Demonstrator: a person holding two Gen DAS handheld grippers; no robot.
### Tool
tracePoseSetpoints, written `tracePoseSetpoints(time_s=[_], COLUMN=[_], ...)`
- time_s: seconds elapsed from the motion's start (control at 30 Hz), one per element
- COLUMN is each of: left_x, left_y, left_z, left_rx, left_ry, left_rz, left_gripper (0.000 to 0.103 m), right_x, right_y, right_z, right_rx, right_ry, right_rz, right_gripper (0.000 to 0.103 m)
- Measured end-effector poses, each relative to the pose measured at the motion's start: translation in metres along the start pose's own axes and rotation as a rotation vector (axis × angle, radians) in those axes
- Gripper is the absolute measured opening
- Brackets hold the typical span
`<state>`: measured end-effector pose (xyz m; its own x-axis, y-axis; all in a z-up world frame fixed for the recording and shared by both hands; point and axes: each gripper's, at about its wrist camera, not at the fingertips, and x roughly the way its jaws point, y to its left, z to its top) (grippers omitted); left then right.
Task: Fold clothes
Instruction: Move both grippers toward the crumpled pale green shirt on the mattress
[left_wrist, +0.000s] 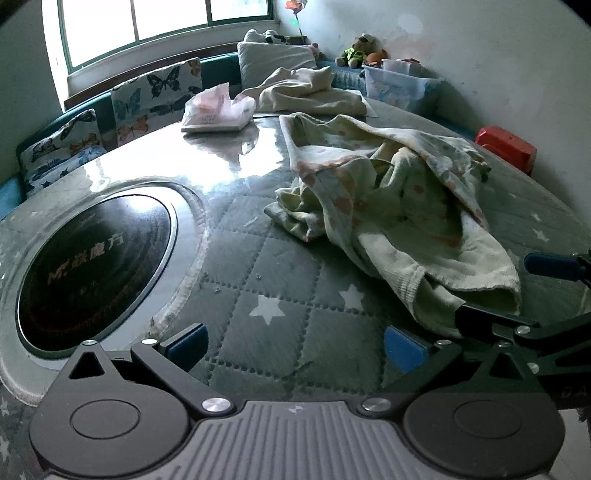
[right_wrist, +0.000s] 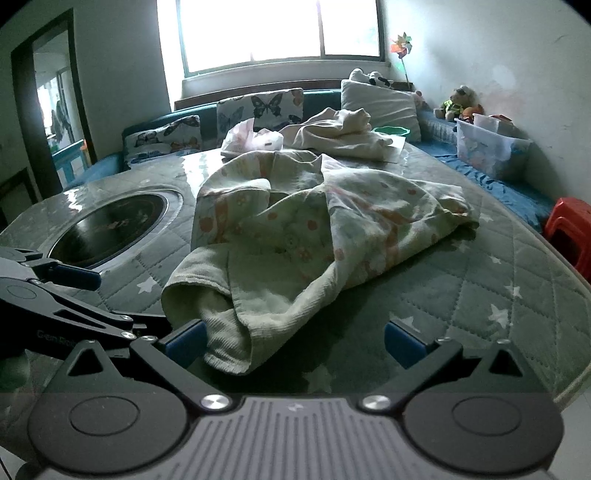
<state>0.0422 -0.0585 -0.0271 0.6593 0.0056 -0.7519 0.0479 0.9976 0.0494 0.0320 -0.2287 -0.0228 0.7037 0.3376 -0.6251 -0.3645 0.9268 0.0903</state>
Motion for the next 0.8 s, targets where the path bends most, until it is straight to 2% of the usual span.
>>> tracePoseSetpoints(time_s=[0.8], left_x=[0.009], left_y=[0.014], left_z=[0.022], left_rx=[-0.013], left_ry=[0.020], left_rz=[0.014], left_gripper=[0.103], right_x=[0.020], right_y=[-0.001], right_z=[0.029], right_rx=[-0.008], right_ry=[-0.008], right_rz=[0.005], right_gripper=[0.103])
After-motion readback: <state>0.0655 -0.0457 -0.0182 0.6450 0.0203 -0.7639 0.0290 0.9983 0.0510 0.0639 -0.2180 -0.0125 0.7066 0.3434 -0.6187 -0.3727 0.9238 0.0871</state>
